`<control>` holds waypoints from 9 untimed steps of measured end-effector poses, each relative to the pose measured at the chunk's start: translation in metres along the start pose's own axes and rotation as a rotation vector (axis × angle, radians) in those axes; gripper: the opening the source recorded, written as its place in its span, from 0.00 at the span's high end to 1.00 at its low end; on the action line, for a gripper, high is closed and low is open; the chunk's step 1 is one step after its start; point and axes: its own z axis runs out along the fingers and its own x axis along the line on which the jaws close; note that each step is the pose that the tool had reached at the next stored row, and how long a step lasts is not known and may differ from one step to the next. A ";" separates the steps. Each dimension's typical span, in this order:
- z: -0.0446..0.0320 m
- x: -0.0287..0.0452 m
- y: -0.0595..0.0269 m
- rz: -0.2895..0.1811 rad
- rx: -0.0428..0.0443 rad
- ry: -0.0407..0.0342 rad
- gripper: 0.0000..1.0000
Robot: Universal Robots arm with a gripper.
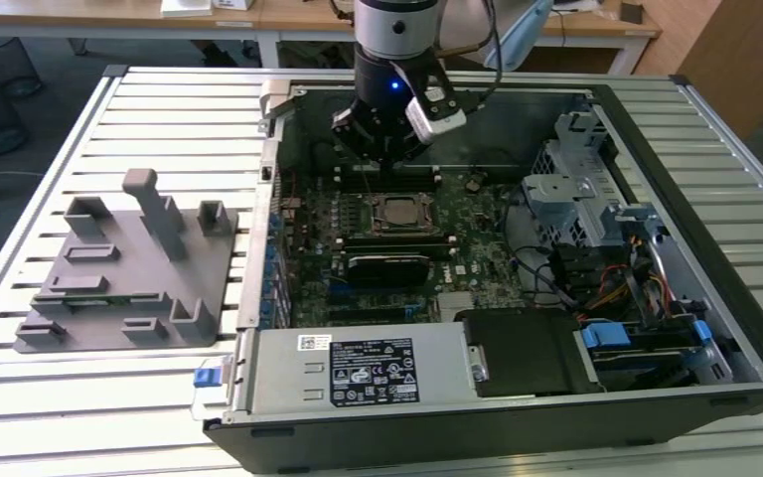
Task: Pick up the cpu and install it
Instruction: 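Install the first cpu locking lever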
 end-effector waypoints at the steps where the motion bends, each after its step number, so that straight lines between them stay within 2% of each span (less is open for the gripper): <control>1: 0.0002 0.0001 0.0000 -0.016 -0.0002 -0.0002 0.88; 9: 0.0012 0.0092 -0.0002 -0.027 -0.0004 -0.0008 0.88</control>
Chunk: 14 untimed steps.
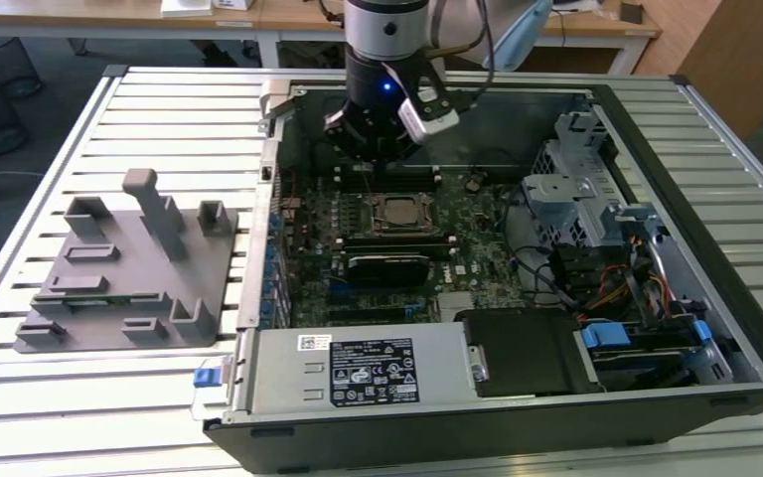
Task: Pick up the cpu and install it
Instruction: 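Install the first cpu locking lever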
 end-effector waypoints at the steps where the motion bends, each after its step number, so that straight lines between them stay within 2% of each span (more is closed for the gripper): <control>1: 0.0000 0.0006 0.0000 0.000 0.0000 -0.0001 0.88; 7: 0.0000 0.0011 0.0000 0.002 0.0003 -0.0003 0.88; 14: 0.0004 0.0022 0.0014 0.033 0.0019 0.0001 0.88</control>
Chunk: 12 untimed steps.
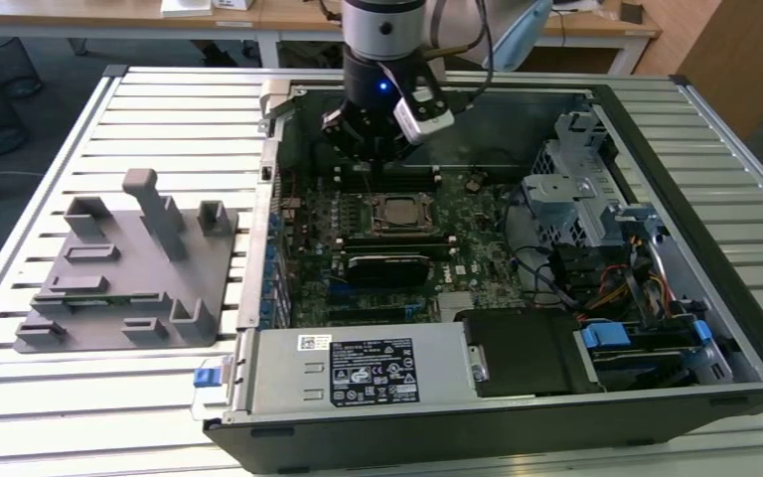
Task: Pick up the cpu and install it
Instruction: 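Install the first cpu locking lever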
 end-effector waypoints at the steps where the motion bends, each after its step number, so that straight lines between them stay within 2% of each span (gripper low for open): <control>1: 0.0000 0.0010 0.0002 0.000 0.0000 0.0000 0.88; 12: 0.0002 0.0103 0.0027 0.000 0.0000 0.0001 0.88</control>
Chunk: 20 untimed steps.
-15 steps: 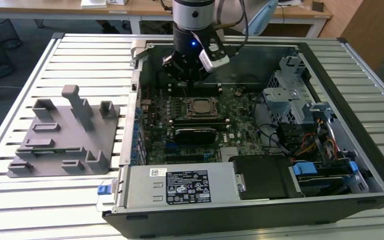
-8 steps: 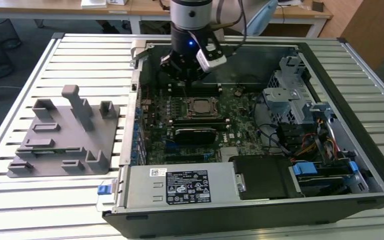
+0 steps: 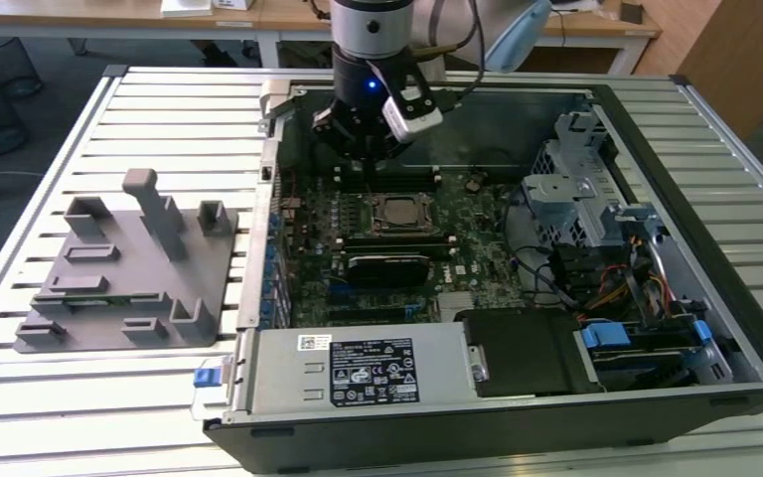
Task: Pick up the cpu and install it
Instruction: 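Install the first cpu locking lever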
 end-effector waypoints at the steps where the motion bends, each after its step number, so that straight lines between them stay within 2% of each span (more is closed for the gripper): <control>1: 0.0000 0.0003 0.0000 0.000 0.0000 0.0000 0.88; 20: 0.0001 0.0169 0.0041 0.000 0.0003 0.0000 0.88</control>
